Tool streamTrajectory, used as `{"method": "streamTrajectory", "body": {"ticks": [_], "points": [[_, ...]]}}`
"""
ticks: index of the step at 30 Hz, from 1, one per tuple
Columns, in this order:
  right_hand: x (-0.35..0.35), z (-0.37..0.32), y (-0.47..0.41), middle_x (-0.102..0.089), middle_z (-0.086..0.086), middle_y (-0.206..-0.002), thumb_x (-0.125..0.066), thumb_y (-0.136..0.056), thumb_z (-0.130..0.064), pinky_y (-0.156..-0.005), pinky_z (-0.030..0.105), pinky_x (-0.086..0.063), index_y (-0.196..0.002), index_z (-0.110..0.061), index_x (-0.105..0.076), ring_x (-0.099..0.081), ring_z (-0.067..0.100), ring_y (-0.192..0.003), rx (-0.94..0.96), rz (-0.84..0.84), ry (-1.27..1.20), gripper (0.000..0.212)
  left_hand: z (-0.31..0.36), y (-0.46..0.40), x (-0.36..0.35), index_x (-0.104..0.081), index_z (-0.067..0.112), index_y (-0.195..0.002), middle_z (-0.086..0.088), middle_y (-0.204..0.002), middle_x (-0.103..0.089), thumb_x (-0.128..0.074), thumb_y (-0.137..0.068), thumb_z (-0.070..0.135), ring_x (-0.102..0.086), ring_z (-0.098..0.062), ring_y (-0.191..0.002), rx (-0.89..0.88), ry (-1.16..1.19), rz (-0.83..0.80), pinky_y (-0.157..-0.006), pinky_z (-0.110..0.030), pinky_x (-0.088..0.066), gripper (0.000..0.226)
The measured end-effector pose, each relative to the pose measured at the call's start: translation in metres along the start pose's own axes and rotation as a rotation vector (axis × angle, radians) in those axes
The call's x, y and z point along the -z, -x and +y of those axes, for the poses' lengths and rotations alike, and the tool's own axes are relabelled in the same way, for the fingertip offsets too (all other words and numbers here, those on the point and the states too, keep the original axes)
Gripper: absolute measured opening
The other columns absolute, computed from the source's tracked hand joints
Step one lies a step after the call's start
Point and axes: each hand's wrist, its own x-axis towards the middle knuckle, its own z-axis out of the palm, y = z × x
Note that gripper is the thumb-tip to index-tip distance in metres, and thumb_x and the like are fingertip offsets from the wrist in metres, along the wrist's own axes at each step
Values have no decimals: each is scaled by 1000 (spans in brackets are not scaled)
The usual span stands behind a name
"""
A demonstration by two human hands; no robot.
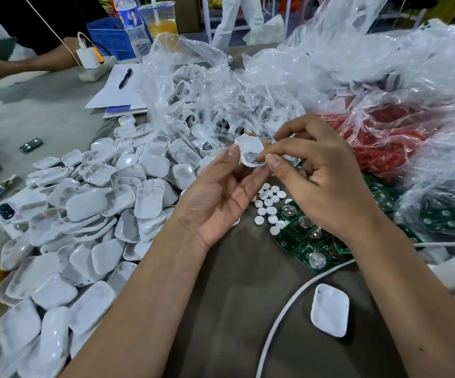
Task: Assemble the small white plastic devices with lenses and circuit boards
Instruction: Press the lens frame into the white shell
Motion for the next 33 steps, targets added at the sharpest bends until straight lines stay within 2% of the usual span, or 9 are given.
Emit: {"method": "streamTrajectory", "body": {"ticks": [5,11,19,22,25,26,28,31,33], "points": [[1,0,0,-60,-3,-110,-70,-99,-21,-73,6,-35,-105,-20,-81,-59,6,-95,7,-4,-30,13,0,1,-2,-49,-3,-140,-26,-125,-65,-63,-92,13,-69,-33,-114,7,22,10,-101,-40,-56,52],[1,0,0,-62,-2,-108,-68,-100,-21,-76,24,-43,-106,-21,-80,-62,14,-103,11,-38,-61,14,2,0,-1,-41,-5,-149,-26,-128,-64,-65,-89,12,-66,-34,-118,2,33,26,-103,-41,-54,67],[2,-1,0,-64,-2,-108,-65,-101,-18,-80,32,-47,-108,-19,-79,-62,15,-105,21,-51,-98,15,3,2,-2,-50,-2,-138,-26,-118,-69,-67,-87,12,-70,-34,-112,2,68,-3,-97,-41,-58,55],[4,-4,0,-64,-6,-104,-65,-102,-18,-74,24,-44,-111,-16,-77,-61,8,-88,6,-9,-116,15,4,2,-2,-54,-3,-133,-25,-115,-70,-64,-89,11,-72,-34,-107,4,77,4,-93,-41,-60,48],[9,-4,0,-63,-18,-88,-66,-101,-18,-70,10,-41,-102,-16,-75,-60,0,-78,-23,26,-41,9,5,2,-2,-50,-6,-140,-28,-125,-66,-61,-92,11,-70,-38,-110,-1,112,7,-95,-45,-59,52],[11,-3,0,-63,-20,-82,-67,-100,-20,-67,8,-39,-97,-20,-75,-60,-3,-74,-54,-4,17,8,5,2,-2,-50,-6,-141,-29,-128,-65,-61,-93,10,-69,-39,-111,-4,118,8,-96,-46,-58,52],[15,2,0,-65,-19,-77,-71,-98,-33,-63,12,-42,-90,-29,-73,-62,-4,-68,-158,-173,165,9,5,2,-2,-51,-5,-139,-29,-130,-64,-59,-95,10,-68,-40,-114,-9,114,5,-97,-47,-58,47],[21,7,0,-65,-18,-84,-79,-83,-57,-64,24,-46,-88,-37,-72,-60,-2,-72,-252,-472,387,22,6,3,-1,-51,-5,-140,-29,-132,-63,-58,-96,8,-67,-41,-116,-20,112,-9,-98,-48,-57,46],[23,8,0,-60,-20,-91,-84,-74,-60,-64,20,-39,-91,-39,-71,-54,-5,-78,-249,-569,439,29,7,4,0,-49,-7,-141,-30,-133,-62,-59,-94,5,-66,-43,-118,-28,110,-36,-100,-49,-55,49]]}}
